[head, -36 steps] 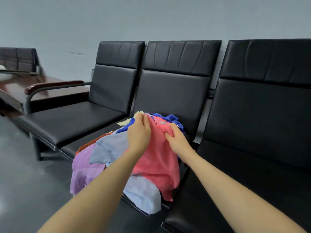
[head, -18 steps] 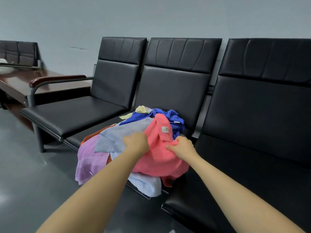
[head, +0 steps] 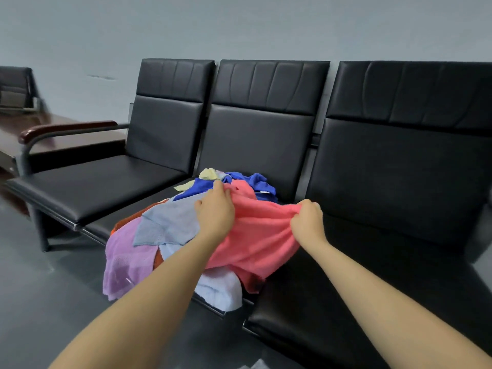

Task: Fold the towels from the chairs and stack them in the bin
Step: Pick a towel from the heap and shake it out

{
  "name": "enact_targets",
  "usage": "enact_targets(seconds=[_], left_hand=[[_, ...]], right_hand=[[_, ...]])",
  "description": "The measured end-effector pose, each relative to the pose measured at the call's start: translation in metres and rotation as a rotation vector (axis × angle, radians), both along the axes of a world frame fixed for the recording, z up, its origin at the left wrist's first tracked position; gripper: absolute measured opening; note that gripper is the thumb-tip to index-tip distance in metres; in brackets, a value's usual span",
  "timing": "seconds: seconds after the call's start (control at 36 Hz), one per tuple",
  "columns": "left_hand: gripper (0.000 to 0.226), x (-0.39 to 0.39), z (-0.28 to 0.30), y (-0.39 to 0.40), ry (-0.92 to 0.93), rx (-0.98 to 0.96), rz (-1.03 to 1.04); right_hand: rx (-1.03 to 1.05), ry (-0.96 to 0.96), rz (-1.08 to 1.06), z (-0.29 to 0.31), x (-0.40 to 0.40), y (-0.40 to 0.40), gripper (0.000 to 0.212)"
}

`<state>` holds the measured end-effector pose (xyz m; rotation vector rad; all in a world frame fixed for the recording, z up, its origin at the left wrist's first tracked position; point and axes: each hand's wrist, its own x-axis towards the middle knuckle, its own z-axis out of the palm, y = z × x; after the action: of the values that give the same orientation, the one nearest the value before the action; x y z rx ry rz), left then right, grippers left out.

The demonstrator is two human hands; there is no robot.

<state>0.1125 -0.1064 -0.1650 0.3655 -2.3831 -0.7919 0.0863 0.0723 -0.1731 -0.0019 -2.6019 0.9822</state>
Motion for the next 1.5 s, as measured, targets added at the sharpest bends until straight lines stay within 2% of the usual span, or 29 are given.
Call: enact_targets(seconds=[0.06,0.11,0.28,0.47,0.61,0.72,0.86,0.97,1.03,1.06,1.08,1.17,1.22,1.33,1.42,1.5], left_hand=[[0.019,0.000,0.016,0.014,0.066,0.049,-0.033],[0.010,0.000,0.031,0.030,0.118,0.090,-0.087],[0.025,0.003,0.070,0.071,0.231,0.149,-0.206],[0.028,0.001,0.119,0.115,0.295,0.347,-0.399],[0.030,0.005,0.132,0.147,0.279,0.401,-0.560],[0.034,0.003,0.126,0.160,0.247,0.330,-0.591],[0.028,-0.002,0.118,0.177,0.093,0.247,-0.502],[0.027,-0.007,0.108,0.187,0.016,0.350,-0.552],[0.024,-0.011,0.103,0.192,0.022,0.333,-0.578],[0.032,-0.014,0.099,0.193,0.038,0.332,-0.581],[0.018,-0.013,0.098,0.194,0.046,0.340,-0.616],[0.035,-0.015,0.092,0.196,0.037,0.403,-0.660],[0.048,-0.015,0.087,0.196,0.006,0.350,-0.709],[0.062,-0.018,0.077,0.196,-0.033,0.100,-0.748],[0.054,-0.021,0.071,0.195,0.016,-0.022,-0.654],[0.045,-0.022,0.066,0.191,0.041,-0.073,-0.554]], right_hand=[[-0.073,0.059,-0.076,0.011,0.003,0.012,0.024],[-0.159,0.109,-0.118,0.024,0.008,0.025,0.019],[-0.318,0.206,-0.199,0.061,0.024,0.059,0.018],[-0.448,0.468,-0.259,0.093,0.040,0.102,0.003],[-0.430,0.568,-0.346,0.110,0.048,0.131,0.017],[-0.305,0.524,-0.431,0.115,0.054,0.150,0.024],[-0.102,0.303,-0.402,0.103,0.055,0.173,0.019],[-0.166,0.181,-0.401,0.092,0.053,0.179,0.024],[-0.249,0.159,-0.383,0.086,0.051,0.180,0.027],[-0.294,0.162,-0.360,0.083,0.049,0.180,0.029],[-0.338,0.167,-0.336,0.082,0.049,0.180,0.032],[-0.409,0.186,-0.293,0.078,0.048,0.182,0.037],[-0.337,0.209,-0.244,0.074,0.050,0.186,0.038],[-0.170,0.189,-0.196,0.063,0.049,0.193,0.048],[-0.082,0.143,-0.227,0.055,0.047,0.197,0.053],[0.149,0.074,-0.285,0.049,0.047,0.204,0.053]])
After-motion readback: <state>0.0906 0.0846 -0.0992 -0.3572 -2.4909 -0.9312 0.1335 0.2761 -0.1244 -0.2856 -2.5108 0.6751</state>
